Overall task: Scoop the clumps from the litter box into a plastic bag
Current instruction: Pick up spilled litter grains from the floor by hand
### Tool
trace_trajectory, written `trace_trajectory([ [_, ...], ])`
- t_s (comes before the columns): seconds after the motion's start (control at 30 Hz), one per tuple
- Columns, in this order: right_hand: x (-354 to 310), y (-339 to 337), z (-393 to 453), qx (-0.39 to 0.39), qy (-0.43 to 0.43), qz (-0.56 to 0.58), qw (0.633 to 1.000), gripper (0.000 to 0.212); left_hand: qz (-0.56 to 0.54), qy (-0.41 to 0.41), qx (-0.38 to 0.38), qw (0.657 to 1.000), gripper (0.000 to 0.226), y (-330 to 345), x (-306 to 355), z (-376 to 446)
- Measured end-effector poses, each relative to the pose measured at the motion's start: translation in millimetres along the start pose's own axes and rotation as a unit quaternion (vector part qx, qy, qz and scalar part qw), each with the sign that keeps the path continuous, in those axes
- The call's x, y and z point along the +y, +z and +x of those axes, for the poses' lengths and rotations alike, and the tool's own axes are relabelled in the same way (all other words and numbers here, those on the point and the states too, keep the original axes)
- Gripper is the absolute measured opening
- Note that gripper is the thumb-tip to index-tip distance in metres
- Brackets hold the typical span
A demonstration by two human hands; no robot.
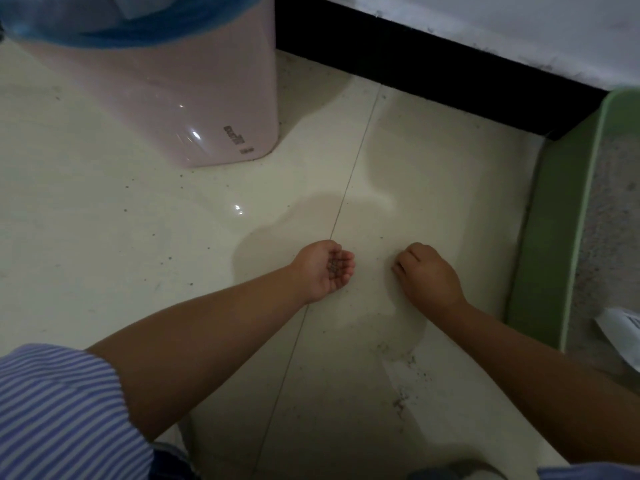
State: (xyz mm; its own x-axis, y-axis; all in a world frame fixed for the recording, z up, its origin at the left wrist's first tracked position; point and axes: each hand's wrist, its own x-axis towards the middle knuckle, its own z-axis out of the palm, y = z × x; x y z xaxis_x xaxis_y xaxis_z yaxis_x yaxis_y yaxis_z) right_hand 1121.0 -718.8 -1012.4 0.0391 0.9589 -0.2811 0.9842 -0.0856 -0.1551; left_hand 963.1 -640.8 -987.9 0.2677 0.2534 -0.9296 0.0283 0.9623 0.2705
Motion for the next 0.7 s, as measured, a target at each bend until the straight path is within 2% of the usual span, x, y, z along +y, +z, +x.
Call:
trace_trajectory([
  [0.1,-2,-4,-2,0.036,-0.025,-0.011,0.999,0.015,-0.004,0.002,0.0,1.0,0.039,0,0,0],
  [0.2,1,-4,0,0.088,-0.095,-0.086,0.988,0.01,-0.006,0.001,0.0,1.0,0.039,0,0,-1],
  [0.27,-1,-3,2,0.064,-0.092,-0.082,0.99,0.014,-0.011,0.0,0.001,1.0,0.039,0,1,-2],
  [0.33,-7,-3,1,0.04,-0.03,-0.044,0.998,0.014,-0.013,0.0,0.0,1.0,0.04,1,1,-2],
  [0.4,-7,-8,5,0.03,0.086,0.062,0.994,0.019,-0.02,0.0,-0.002,1.0,0.04,0,1,-2],
  [0.47,-2,-19,9,0.029,0.211,0.211,0.954,0.018,-0.032,-0.003,-0.004,0.999,0.041,-1,0,-2],
  [0.5,0,-25,11,0.043,0.237,0.26,0.935,0.02,-0.038,-0.005,-0.007,0.999,0.041,-1,0,-2],
  [0.53,-2,-32,12,0.053,0.239,0.289,0.926,0.022,-0.04,-0.006,-0.011,0.999,0.041,0,-1,-3],
  [0.6,-14,-45,12,0.029,0.185,0.34,0.922,0.021,-0.045,-0.006,-0.019,0.999,0.04,2,-1,-5],
  [0.7,-32,-47,9,-0.014,0.097,0.347,0.933,0.022,-0.054,0.004,-0.026,0.998,0.038,8,-1,-7],
])
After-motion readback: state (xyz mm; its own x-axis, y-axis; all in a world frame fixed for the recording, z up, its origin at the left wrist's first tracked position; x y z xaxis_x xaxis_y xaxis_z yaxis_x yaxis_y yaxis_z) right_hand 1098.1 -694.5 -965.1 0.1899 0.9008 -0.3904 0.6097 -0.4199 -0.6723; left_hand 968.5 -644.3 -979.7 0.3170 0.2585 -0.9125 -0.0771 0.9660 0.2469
